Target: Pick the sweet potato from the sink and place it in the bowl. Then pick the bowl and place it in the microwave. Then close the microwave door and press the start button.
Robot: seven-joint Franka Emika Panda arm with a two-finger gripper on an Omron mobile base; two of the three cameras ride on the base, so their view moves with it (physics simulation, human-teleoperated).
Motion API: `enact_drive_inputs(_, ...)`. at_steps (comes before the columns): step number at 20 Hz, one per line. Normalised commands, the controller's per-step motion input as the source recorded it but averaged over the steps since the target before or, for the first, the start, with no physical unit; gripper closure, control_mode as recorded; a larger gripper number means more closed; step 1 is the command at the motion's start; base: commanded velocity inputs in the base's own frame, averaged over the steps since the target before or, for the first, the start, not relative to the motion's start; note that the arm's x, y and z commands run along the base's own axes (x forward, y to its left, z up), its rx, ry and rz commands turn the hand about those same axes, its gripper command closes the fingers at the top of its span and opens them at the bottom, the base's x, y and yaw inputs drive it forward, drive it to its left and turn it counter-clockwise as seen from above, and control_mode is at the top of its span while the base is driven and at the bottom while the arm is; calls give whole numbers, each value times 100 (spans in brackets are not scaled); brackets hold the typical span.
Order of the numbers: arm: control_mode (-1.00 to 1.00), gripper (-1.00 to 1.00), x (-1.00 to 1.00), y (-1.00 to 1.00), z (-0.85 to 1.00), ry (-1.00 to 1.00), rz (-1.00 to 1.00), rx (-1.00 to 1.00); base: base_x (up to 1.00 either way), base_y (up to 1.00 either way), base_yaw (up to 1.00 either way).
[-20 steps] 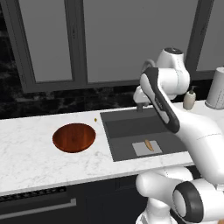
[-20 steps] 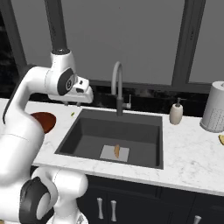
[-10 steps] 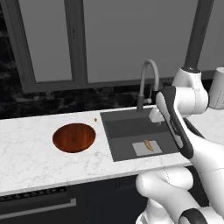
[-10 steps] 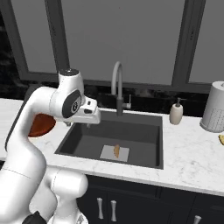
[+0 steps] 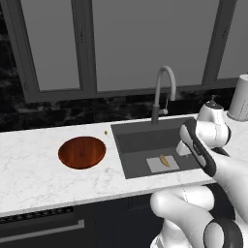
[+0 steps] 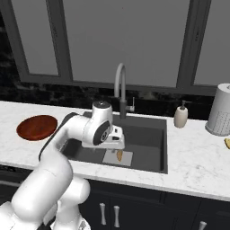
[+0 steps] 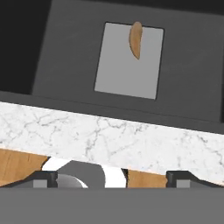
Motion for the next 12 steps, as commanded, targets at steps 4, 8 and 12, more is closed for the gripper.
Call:
enact_drive_inputs(4, -100, -100, 80, 0, -73, 4, 0, 2, 0, 0, 0)
enact_drive_inputs(8, -100, -100, 65, 0, -41, 3, 0, 1, 0, 0, 0)
enact_drive_inputs(12, -100, -100, 46, 0, -17, 0, 0, 1, 0, 0, 0)
